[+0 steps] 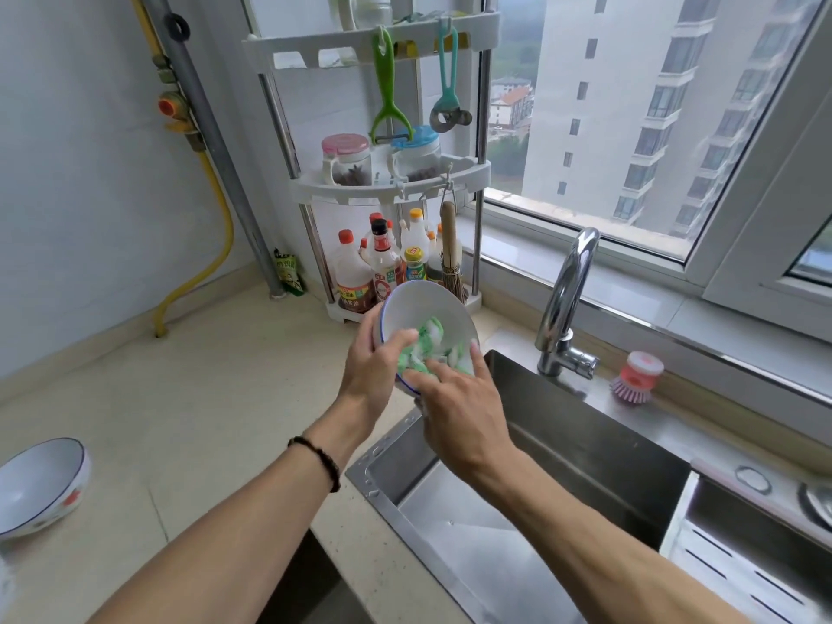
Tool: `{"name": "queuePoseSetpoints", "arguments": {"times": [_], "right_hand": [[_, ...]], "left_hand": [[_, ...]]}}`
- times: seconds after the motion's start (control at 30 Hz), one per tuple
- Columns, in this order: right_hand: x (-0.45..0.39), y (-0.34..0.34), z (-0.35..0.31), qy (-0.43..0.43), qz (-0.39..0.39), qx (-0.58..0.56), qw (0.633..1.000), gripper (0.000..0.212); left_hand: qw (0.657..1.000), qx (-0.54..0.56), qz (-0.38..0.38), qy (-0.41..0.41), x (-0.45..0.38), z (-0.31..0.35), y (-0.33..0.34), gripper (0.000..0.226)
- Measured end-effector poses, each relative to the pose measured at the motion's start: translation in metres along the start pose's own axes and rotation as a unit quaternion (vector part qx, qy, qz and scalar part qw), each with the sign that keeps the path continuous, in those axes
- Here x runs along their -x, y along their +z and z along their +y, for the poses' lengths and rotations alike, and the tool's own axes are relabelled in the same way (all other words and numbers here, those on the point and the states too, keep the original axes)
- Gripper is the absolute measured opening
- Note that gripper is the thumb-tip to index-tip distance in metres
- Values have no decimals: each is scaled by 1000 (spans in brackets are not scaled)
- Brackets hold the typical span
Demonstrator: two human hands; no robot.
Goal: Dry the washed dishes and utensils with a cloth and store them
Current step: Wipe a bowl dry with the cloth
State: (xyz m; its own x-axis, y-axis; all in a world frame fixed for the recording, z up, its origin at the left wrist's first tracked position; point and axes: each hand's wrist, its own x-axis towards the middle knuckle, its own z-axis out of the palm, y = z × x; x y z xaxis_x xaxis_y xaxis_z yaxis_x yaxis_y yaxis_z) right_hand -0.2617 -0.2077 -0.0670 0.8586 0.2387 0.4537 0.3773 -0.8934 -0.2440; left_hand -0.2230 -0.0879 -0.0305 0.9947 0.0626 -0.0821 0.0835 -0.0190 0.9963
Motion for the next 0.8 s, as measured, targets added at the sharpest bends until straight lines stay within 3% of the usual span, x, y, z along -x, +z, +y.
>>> {"name": "queuePoseSetpoints", "arguments": {"times": [0.07, 0.13, 0.23, 0.3, 0.37, 0.43, 0.5, 0.63, 0.7, 0.8], "right_hand": [[1, -5, -8, 16, -58, -89, 994, 43], [6, -11, 3, -22, -156, -143, 977, 62], [1, -17, 38, -121, -215, 23, 969, 84], [-3, -21, 36, -92, -230, 35, 968, 86], [-1, -29, 11, -19, -239, -93, 966, 84], [7, -33, -7, 30, -258, -239, 936, 78], [13, -32, -8, 5, -288, -221, 932, 84], [9, -14, 16, -72, -331, 20, 941, 119], [9, -9, 11, -63, -334, -14, 940, 128], [13, -4, -8, -54, -321, -181, 928, 125]], "left_hand": [[997, -19, 66, 15, -3, 3, 1, 48], [996, -78, 44, 17, -10, 9, -8, 34], [987, -156, -38, 13, -14, 17, -20, 24], [983, -178, -25, 25, -14, 16, -18, 24], [984, -175, 23, 29, -13, 16, -12, 19], [982, -183, 40, 28, -12, 13, -11, 16], [979, -204, 11, 13, -12, 10, -16, 18], [969, -225, -77, -58, -12, 13, -21, 23], [967, -227, -91, -67, -13, 15, -21, 19], [967, -229, -95, -55, -17, 10, -25, 30]]}}
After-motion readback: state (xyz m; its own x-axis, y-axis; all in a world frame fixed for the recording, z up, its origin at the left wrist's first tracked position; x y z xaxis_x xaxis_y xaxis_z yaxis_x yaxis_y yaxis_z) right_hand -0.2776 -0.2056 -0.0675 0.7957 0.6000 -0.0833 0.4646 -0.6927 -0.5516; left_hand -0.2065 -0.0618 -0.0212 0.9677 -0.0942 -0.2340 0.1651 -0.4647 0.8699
